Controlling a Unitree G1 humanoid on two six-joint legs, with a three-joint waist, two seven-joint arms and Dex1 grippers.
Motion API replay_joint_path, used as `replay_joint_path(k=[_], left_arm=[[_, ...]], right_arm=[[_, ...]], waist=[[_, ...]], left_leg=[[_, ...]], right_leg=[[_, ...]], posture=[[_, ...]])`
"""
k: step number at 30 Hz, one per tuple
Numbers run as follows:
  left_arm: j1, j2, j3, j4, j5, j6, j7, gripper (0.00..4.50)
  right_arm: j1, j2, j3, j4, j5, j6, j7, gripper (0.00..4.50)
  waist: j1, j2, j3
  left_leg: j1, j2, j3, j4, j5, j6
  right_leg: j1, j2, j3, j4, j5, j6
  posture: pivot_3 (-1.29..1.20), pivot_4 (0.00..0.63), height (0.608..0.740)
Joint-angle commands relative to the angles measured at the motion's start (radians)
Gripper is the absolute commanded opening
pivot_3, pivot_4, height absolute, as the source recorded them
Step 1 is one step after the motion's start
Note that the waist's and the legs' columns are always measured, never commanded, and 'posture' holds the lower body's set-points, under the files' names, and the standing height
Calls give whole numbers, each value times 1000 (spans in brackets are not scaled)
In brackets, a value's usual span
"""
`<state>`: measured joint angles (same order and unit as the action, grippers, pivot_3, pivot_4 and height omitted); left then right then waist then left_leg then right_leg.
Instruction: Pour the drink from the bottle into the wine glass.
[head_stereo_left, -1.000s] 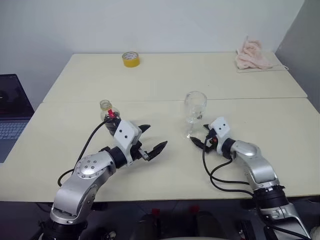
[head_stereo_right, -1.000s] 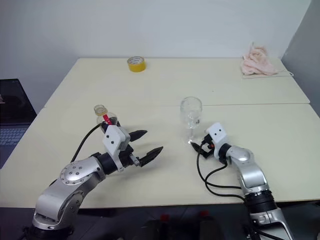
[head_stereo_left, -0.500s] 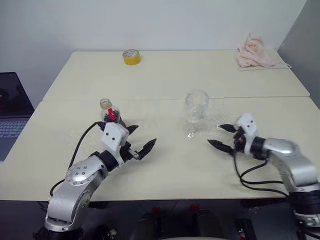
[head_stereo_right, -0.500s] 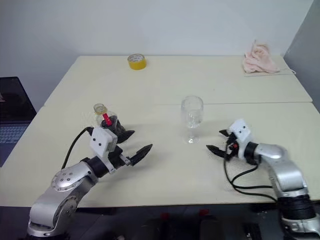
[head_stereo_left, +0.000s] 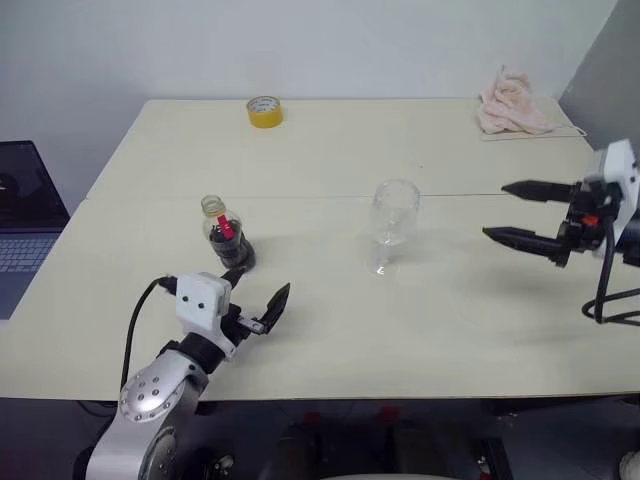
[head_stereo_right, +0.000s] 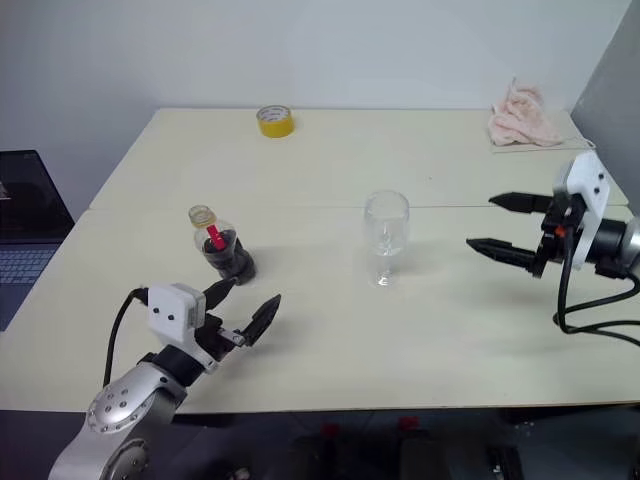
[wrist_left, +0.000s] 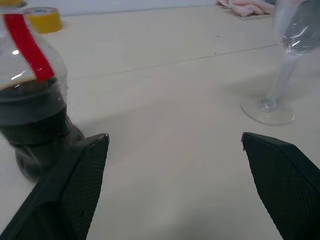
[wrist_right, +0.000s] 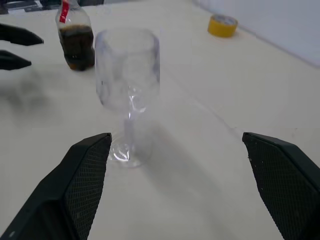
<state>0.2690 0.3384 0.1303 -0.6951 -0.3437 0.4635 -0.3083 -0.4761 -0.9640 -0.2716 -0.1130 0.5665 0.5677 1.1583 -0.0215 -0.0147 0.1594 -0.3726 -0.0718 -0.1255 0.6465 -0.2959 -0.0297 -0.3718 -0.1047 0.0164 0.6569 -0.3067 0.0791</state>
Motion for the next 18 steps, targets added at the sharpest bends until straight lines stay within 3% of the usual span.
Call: replay_joint_path(k=[1, 6, 10, 18], left_arm=[[70, -29, 4, -79, 38, -49, 43, 4500], [80, -27, 6, -22, 74, -96, 38, 4500], [3, -29, 61, 47, 72, -110, 62, 4500], [-87, -26, 60, 105, 95, -90, 78, 4500]], right_arm=[[-52, -12, 11, -1, 14, -23, 24, 4488], [-77, 13, 49, 1, 14, -39, 31, 4488], [-116, 17, 28, -60, 83, 0, 29, 4488], [-125, 16, 35, -118, 113, 16, 2, 4488]], waist=[[1, -1, 0], [21, -1, 1], [26, 0, 1], [26, 0, 1]], left_leg=[[-1, 0, 0, 0, 0, 0], [-4, -2, -2, 3, 0, 0], [-7, -2, -4, 6, 0, 0], [-10, -4, -6, 12, 0, 0]], right_leg=[[-1, -1, 0, 0, 0, 0], [-2, -2, -2, 0, 0, 0], [-2, -2, -4, 1, 0, 0], [-2, -3, -4, 2, 0, 1]], posture=[[0, 150, 740], [0, 150, 740], [0, 150, 740], [0, 150, 740]])
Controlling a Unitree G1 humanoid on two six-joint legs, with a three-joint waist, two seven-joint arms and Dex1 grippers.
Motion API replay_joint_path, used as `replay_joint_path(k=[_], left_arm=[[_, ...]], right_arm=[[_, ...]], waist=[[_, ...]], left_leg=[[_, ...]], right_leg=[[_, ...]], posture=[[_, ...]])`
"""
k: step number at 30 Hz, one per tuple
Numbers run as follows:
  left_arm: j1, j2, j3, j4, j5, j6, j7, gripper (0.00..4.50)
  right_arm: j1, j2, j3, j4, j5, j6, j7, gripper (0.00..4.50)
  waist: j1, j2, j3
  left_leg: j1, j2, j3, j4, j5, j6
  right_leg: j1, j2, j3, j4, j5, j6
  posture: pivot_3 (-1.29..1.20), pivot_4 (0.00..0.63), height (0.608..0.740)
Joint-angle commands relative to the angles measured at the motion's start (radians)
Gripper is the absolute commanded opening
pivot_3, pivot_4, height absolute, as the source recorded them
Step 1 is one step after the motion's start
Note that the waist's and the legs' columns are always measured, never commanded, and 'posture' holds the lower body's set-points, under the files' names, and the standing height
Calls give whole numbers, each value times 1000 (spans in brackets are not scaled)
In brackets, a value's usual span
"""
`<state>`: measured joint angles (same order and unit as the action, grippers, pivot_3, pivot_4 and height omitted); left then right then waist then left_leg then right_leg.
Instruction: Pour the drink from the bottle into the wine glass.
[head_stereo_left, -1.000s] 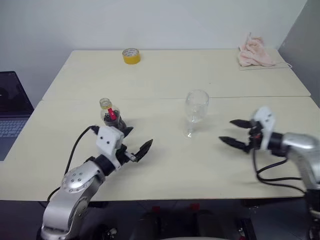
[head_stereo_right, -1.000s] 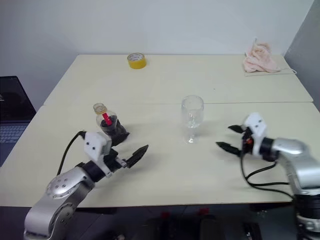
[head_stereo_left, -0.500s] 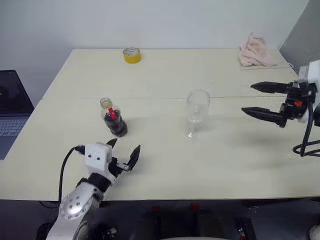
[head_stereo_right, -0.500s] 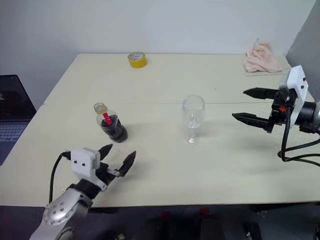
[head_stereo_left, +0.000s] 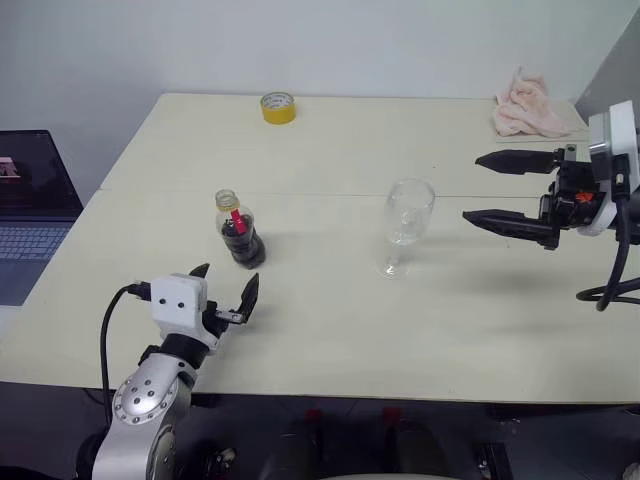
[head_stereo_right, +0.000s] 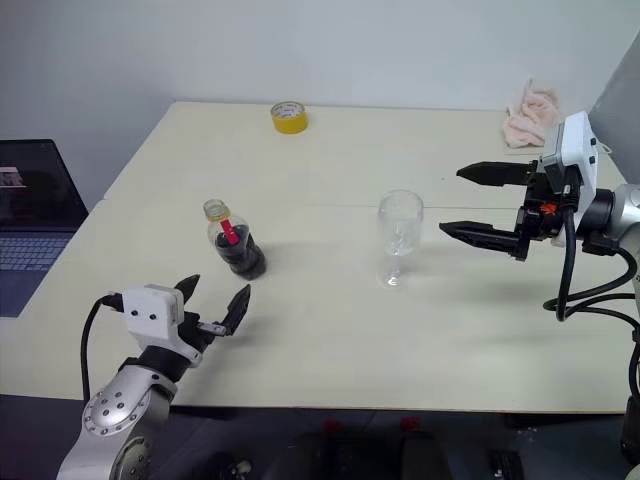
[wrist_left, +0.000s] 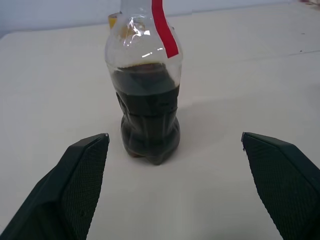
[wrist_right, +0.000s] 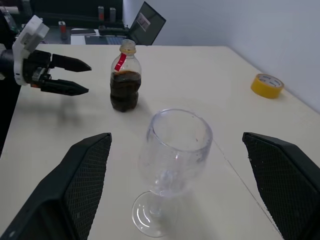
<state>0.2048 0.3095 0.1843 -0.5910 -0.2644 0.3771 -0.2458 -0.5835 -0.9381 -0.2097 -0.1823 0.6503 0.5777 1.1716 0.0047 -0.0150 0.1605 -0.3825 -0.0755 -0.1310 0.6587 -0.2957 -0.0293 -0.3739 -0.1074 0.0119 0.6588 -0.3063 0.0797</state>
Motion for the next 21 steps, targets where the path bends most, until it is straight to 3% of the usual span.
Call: replay_joint_path(k=[1, 21], left_arm=[[-38, 6, 2, 14, 23, 3, 18, 4500], [-202, 47, 1, 180, 79, 2, 5, 4500]], right_arm=[[-17, -11, -25, -61, 32, 8, -12, 4488], [3, -27, 14, -136, 41, 52, -36, 4488]], waist=[[0, 0, 0], [-2, 0, 0]], left_leg=[[0, 0, 0, 0, 0, 0], [0, 0, -1, 1, 0, 0]], right_leg=[[0, 0, 0, 0, 0, 0], [0, 0, -1, 2, 0, 0]], posture=[[0, 150, 740], [0, 150, 740]])
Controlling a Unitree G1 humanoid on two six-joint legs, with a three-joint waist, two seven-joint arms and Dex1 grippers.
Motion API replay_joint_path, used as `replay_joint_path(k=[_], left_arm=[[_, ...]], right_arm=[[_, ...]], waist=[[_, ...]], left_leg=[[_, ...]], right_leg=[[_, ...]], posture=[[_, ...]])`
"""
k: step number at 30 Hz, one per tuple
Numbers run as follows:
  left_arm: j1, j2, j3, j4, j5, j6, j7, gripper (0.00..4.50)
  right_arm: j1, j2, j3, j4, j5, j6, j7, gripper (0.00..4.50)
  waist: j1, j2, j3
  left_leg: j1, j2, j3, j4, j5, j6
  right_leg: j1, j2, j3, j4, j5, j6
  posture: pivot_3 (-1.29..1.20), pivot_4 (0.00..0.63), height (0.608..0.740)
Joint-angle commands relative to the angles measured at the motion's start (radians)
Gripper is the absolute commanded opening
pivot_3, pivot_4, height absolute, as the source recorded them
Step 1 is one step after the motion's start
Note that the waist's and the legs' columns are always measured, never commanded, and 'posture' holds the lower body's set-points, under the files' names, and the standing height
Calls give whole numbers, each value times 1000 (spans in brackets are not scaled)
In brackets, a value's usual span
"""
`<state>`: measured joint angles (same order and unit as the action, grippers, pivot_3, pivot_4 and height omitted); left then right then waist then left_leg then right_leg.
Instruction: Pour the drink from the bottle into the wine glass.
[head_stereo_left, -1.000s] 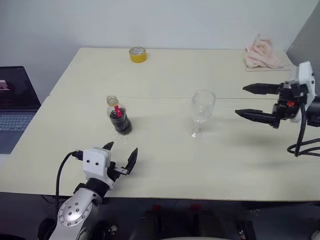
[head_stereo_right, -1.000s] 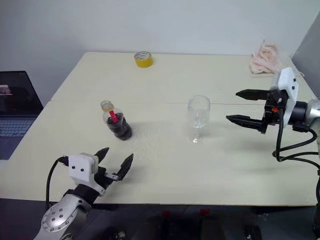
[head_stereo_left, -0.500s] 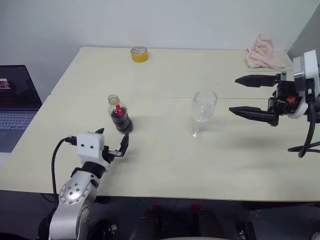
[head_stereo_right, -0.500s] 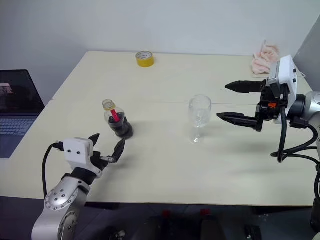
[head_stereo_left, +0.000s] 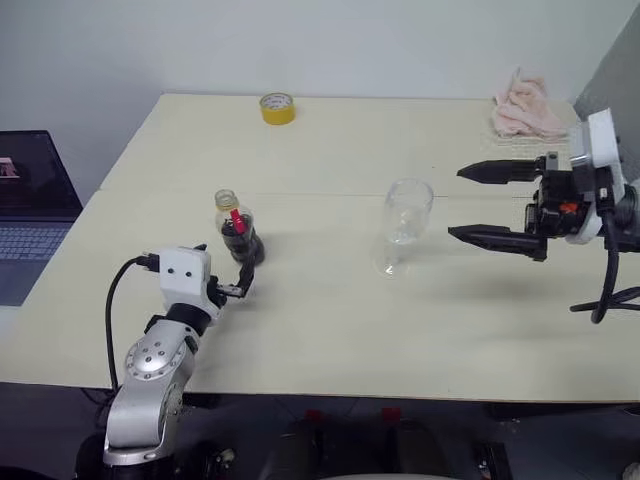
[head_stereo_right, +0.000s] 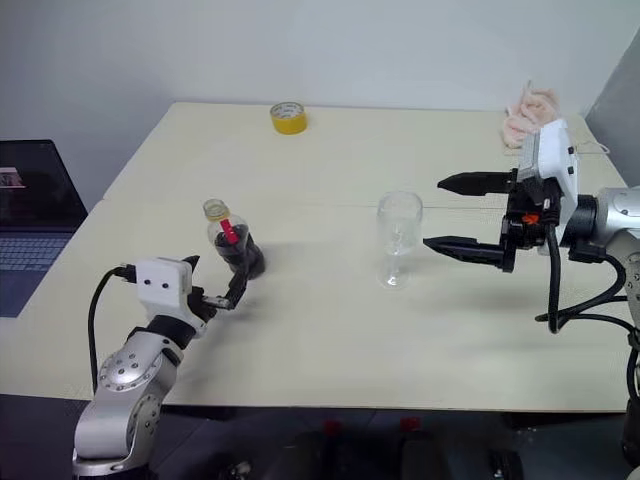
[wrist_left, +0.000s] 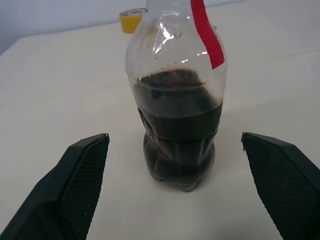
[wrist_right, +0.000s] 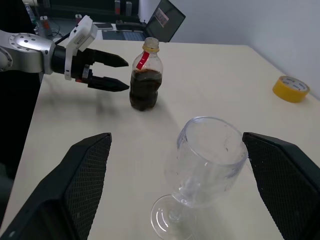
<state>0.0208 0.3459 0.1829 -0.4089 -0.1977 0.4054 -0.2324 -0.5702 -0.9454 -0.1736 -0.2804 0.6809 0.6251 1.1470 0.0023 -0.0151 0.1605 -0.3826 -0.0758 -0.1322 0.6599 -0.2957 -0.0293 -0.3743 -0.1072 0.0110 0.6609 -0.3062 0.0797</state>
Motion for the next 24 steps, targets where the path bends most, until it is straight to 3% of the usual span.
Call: replay_joint_path(k=[1, 24], left_arm=[[-21, 12, 0, 2, 14, -31, -9, 4500], [-187, 8, -46, 156, 48, -65, -10, 4500]], right_arm=[[-10, -20, -23, -40, 12, 7, -13, 4488], [-18, -20, -16, -61, 12, 21, -45, 4488]], waist=[[0, 0, 0], [-1, 0, 0]], left_leg=[[0, 0, 0, 0, 0, 0], [0, 0, 0, 1, 0, 0]], right_leg=[[0, 0, 0, 0, 0, 0], [0, 0, -1, 1, 0, 0]], posture=[[0, 150, 740], [0, 150, 740]])
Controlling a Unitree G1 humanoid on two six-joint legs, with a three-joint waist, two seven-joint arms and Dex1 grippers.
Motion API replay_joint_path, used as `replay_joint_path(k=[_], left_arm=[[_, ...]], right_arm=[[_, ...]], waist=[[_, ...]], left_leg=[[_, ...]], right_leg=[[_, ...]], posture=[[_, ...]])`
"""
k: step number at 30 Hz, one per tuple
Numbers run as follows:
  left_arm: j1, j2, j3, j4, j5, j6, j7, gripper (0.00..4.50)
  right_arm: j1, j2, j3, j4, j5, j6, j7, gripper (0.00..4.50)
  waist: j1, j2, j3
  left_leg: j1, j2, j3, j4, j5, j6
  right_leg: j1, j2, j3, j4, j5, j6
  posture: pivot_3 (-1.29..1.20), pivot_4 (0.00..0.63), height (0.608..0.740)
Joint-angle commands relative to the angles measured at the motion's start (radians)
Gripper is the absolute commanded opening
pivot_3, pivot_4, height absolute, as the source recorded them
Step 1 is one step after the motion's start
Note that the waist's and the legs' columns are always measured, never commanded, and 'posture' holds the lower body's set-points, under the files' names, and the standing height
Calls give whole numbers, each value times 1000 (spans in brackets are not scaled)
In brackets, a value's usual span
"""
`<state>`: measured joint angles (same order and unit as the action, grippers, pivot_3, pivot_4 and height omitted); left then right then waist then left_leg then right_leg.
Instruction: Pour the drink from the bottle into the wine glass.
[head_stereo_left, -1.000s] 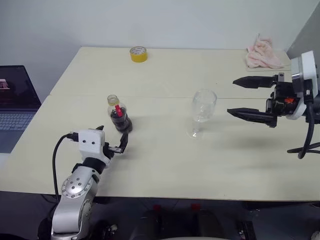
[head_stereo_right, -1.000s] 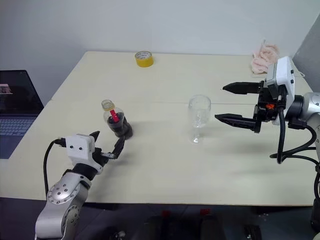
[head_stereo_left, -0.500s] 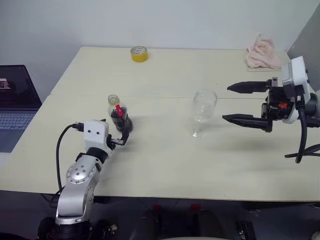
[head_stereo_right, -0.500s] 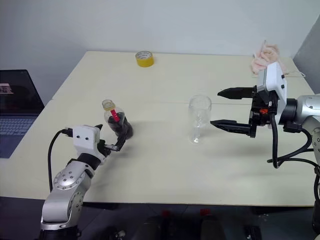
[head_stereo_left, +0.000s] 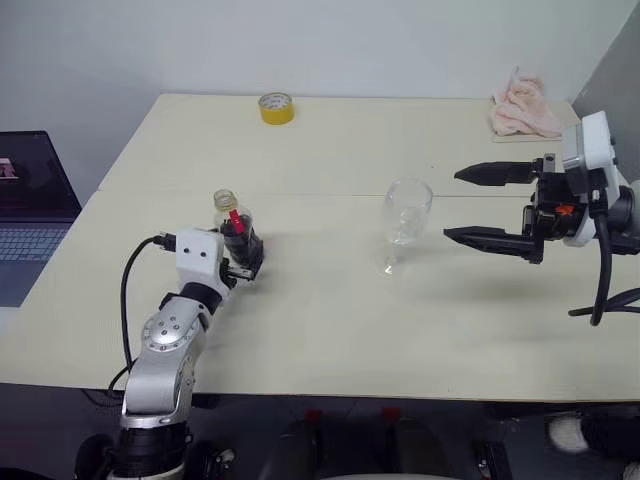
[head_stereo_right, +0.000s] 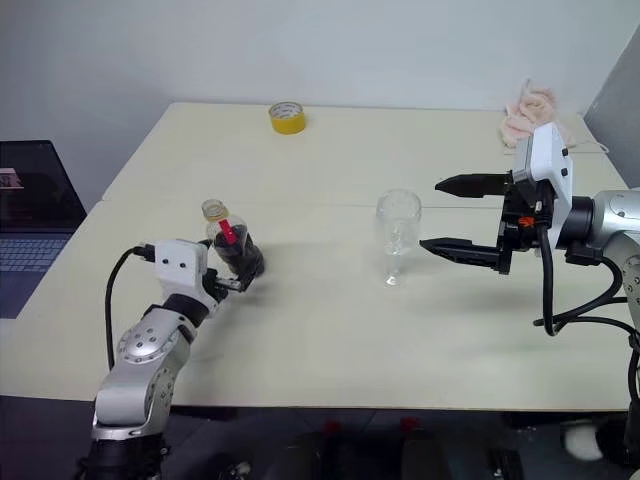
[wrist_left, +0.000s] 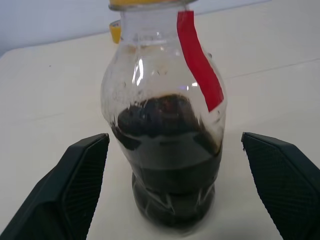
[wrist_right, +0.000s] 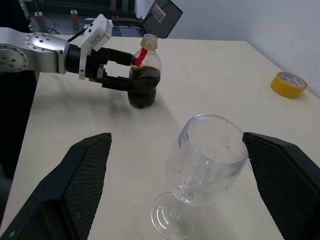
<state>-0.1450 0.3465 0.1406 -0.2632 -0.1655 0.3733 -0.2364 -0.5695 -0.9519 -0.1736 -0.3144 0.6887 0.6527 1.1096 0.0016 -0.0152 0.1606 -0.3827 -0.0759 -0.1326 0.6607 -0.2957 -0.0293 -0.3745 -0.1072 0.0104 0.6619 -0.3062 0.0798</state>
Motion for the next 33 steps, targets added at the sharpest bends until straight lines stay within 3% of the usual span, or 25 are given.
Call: replay_joint_path(k=[1, 16, 19, 25, 27, 33], left_arm=[[-25, 8, -3, 23, 18, -38, -7, 4500], [-84, -26, -8, 138, 22, -118, -19, 4500], [-90, -25, -8, 149, 22, -125, -17, 3904], [-101, -24, -3, 160, 25, -133, -8, 2076], [-103, -23, -4, 164, 26, -133, -8, 1713], [-118, -14, -4, 165, 30, -131, -8, 1713]], right_arm=[[-19, -15, -15, -26, -1, -8, -12, 4488], [-19, -17, -8, -31, -16, -11, -32, 4488], [-18, -18, -8, -30, -19, -13, -34, 4500], [-16, -20, -8, -26, -31, -21, -33, 4500], [-17, -18, -8, -27, -33, -21, -33, 4500], [-12, -16, -15, -26, -39, -23, -33, 4500]], waist=[[0, 0, 0], [-1, 0, 0], [-1, 0, 0], [-1, 0, 0], [-2, 0, 0], [-2, 0, 0]], left_leg=[[0, 0, 0, 0, 0, 0], [0, 0, 0, 0, 0, 0], [0, 0, 0, 0, 0, 0], [0, 0, 0, 0, 0, 0], [0, 0, 0, 0, 0, 0], [0, 0, 0, 0, 0, 0]], right_leg=[[0, 0, 0, 0, 0, 0], [-1, 0, 0, 0, 0, 0], [-1, 0, 0, 1, 0, 0], [-1, 0, 0, 1, 0, 0], [-1, 0, 0, 1, 0, 0], [-1, 0, 0, 1, 0, 0]], posture=[[0, 150, 740], [0, 150, 740], [0, 150, 740], [0, 150, 740], [0, 150, 740], [0, 150, 740]])
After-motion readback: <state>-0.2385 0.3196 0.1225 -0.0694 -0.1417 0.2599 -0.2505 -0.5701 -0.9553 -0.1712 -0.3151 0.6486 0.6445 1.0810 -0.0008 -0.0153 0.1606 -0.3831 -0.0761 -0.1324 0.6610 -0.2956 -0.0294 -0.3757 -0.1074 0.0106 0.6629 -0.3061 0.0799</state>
